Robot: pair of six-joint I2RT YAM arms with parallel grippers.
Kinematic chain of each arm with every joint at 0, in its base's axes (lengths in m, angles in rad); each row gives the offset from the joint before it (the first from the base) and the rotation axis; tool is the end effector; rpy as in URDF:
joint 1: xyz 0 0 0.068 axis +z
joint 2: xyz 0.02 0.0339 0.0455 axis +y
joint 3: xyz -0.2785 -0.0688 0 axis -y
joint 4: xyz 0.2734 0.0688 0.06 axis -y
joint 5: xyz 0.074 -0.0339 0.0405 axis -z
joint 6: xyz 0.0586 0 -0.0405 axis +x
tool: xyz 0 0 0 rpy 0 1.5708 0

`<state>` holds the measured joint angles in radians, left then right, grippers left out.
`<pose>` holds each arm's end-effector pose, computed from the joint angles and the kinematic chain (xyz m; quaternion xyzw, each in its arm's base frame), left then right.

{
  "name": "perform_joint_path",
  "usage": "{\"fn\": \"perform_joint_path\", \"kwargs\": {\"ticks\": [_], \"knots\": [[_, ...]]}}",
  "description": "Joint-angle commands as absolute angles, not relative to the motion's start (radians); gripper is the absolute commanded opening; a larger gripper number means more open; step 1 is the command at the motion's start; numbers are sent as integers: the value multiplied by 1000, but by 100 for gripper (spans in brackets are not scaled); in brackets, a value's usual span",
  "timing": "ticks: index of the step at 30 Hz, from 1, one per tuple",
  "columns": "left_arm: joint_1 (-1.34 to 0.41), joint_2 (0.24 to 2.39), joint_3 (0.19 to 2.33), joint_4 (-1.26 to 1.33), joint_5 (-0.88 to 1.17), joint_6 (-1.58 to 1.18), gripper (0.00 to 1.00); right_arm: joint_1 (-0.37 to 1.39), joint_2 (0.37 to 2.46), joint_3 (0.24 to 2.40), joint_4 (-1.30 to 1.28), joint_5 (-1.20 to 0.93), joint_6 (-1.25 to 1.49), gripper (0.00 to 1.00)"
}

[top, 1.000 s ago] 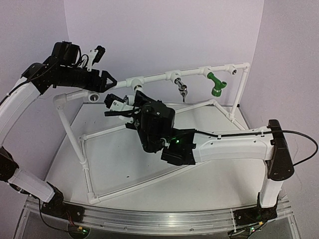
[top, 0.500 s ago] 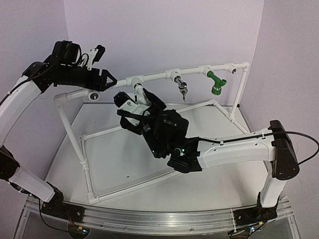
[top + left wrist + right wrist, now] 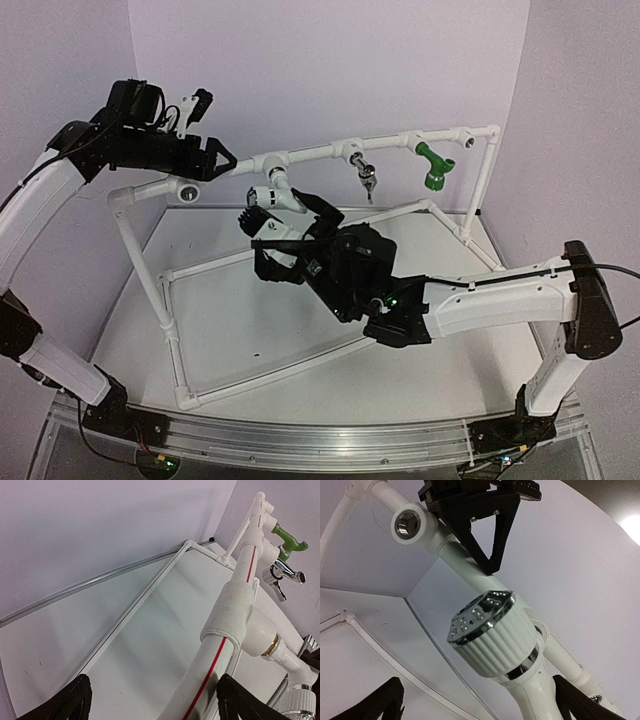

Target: Install the water faucets

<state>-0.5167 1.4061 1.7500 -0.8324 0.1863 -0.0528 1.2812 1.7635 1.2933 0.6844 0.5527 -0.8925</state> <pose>0.2796 -0.1713 0.4751 0.2428 0.8195 -0.2206 0.4698 0.1624 0.4371 0.3428 -0.4355 0.4689 -0.0233 0.7681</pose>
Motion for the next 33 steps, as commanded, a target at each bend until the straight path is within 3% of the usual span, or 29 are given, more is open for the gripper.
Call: {"fn": "perform_joint_path", "kwargs": {"ticks": [1, 10, 22, 27, 31, 33], "knots": [[-508, 1436, 1795, -867, 176, -48, 87, 1294, 1694, 1270, 635, 521, -881, 98], [-506, 1451, 1857, -888, 199, -54, 99, 1295, 1542, 1226, 471, 388, -812, 98], [-507, 1424, 1973, -892, 298, -82, 100, 1294, 1401, 1272, 280, 283, -649, 98], [-502, 1531, 2193, -1008, 194, -143, 100, 1290, 1395, 1357, 258, 302, -581, 98], [-403, 1692, 2524, -1221, 141, -261, 100, 1205, 1447, 1503, 241, 328, -486, 98], [-333, 1699, 2523, -1206, 154, -299, 100, 1156, 1478, 1573, 228, 337, -462, 98]]}}
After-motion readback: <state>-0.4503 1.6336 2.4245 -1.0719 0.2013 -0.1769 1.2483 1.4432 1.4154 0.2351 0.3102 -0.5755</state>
